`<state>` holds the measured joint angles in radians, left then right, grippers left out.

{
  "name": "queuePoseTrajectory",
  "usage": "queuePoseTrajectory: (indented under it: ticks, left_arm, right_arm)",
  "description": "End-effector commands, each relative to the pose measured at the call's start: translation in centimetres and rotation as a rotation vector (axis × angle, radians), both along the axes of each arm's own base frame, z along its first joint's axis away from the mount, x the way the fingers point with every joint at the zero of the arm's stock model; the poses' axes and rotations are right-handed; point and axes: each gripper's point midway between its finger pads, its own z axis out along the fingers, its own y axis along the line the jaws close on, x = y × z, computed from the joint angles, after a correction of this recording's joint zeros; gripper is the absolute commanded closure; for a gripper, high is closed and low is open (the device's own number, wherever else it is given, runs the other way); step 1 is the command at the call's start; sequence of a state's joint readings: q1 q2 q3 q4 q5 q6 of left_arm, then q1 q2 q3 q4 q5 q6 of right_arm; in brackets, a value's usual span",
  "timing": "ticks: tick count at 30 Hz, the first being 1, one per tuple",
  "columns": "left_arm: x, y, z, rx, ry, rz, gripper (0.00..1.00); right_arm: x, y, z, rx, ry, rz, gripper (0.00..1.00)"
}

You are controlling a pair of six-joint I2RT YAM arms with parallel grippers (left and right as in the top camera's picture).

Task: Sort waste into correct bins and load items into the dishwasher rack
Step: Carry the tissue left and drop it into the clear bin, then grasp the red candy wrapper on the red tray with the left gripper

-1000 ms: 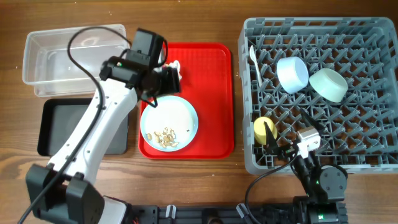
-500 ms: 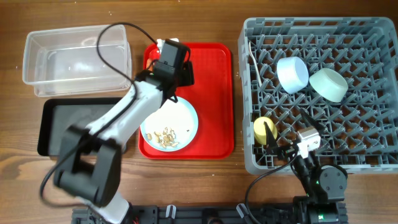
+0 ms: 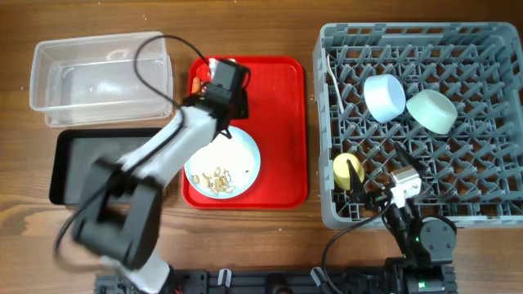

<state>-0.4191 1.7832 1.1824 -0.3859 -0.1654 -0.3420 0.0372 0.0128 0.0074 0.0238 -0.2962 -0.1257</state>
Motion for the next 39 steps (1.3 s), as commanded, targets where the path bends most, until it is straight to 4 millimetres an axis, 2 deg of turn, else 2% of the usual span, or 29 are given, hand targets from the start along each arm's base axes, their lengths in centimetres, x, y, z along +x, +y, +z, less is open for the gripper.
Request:
queuePoseTrajectory:
  ticks: [1, 2, 4, 7, 8, 10, 11, 13, 17, 19, 21, 22, 24, 29, 31, 33, 36, 38, 39]
  left_arm:
    - [-0.7, 3.1, 9.9, -0.069, -0.168, 0.088, 0.96]
    - [-1.0, 5.7, 11.3, -0.034, -0.195, 0.161, 0.96]
    - [-0.8, 10.4, 12.5, 0.033, -0.235, 0.291, 0.96]
    - [1.0, 16.9, 11.7, 0.065, -0.255, 0.457, 0.96]
    - [2.0, 18.5, 11.0, 0.057, -0.262, 0.493, 0.84]
    - [3.8, 20.6, 10.0, 0.053, -0.288, 0.527, 0.21]
    - [4.7, 21.5, 9.3, 0.06, -0.3, 0.53, 0.06]
    - [5.1, 21.1, 9.3, 0.033, -0.289, 0.494, 0.04]
    - [4.0, 13.6, 10.3, -0.089, -0.234, 0.269, 0.07]
    - [2.9, 9.2, 9.4, -0.032, -0.187, 0.109, 0.1]
    - [1.7, 6.0, 7.3, 0.021, -0.128, -0.002, 0.14]
    - [1.3, 5.3, 5.7, 0.064, -0.096, -0.012, 0.16]
    - [1.0, 5.0, 2.8, 0.134, -0.041, -0.011, 0.19]
    - [1.4, 4.8, -5.0, 0.176, 0.089, -0.01, 0.23]
    - [1.7, 4.3, -6.7, 0.164, 0.101, -0.024, 0.25]
    - [1.6, 3.8, -7.8, 0.151, 0.117, -0.038, 0.32]
    - [1.6, 3.9, -8.3, 0.155, 0.126, -0.038, 0.48]
    - [1.7, 3.8, -8.3, 0.152, 0.119, -0.037, 0.66]
    - [1.8, 3.7, -8.2, 0.15, 0.113, -0.039, 0.85]
  right_arm:
    - [-0.1, 0.2, 0.2, -0.005, -0.012, 0.014, 0.0]
    - [-0.1, 0.2, 0.2, -0.005, -0.013, 0.014, 0.0]
    - [-0.1, 0.2, 0.2, -0.005, -0.012, 0.014, 0.0]
    - [-0.1, 0.2, 0.2, -0.005, -0.012, 0.014, 0.0]
    - [-0.1, 0.2, 0.2, -0.005, -0.012, 0.014, 0.0]
    - [-0.1, 0.2, 0.2, -0.005, -0.012, 0.014, 0.0]
    - [-0.1, 0.2, 0.2, -0.005, -0.012, 0.014, 0.0]
    - [-0.1, 0.2, 0.2, -0.005, -0.012, 0.014, 0.0]
    - [-0.1, 0.2, 0.2, -0.005, -0.012, 0.014, 0.0]
    - [-0.1, 0.2, 0.2, -0.005, -0.012, 0.014, 0.0]
    - [-0.1, 0.2, 0.2, -0.005, -0.012, 0.014, 0.0]
    - [-0.1, 0.2, 0.2, -0.005, -0.012, 0.014, 0.0]
    - [-0.1, 0.2, 0.2, -0.005, -0.012, 0.014, 0.0]
    - [-0.1, 0.2, 0.2, -0.005, -0.012, 0.014, 0.0]
    - [-0.1, 0.2, 0.2, -0.005, -0.012, 0.014, 0.0]
    - [-0.1, 0.2, 0.2, -0.005, -0.012, 0.014, 0.0]
    - [-0.1, 0.2, 0.2, -0.005, -0.012, 0.014, 0.0]
    - [-0.1, 0.2, 0.2, -0.005, -0.012, 0.014, 0.0]
    - [-0.1, 0.2, 0.2, -0.005, -0.012, 0.014, 0.0]
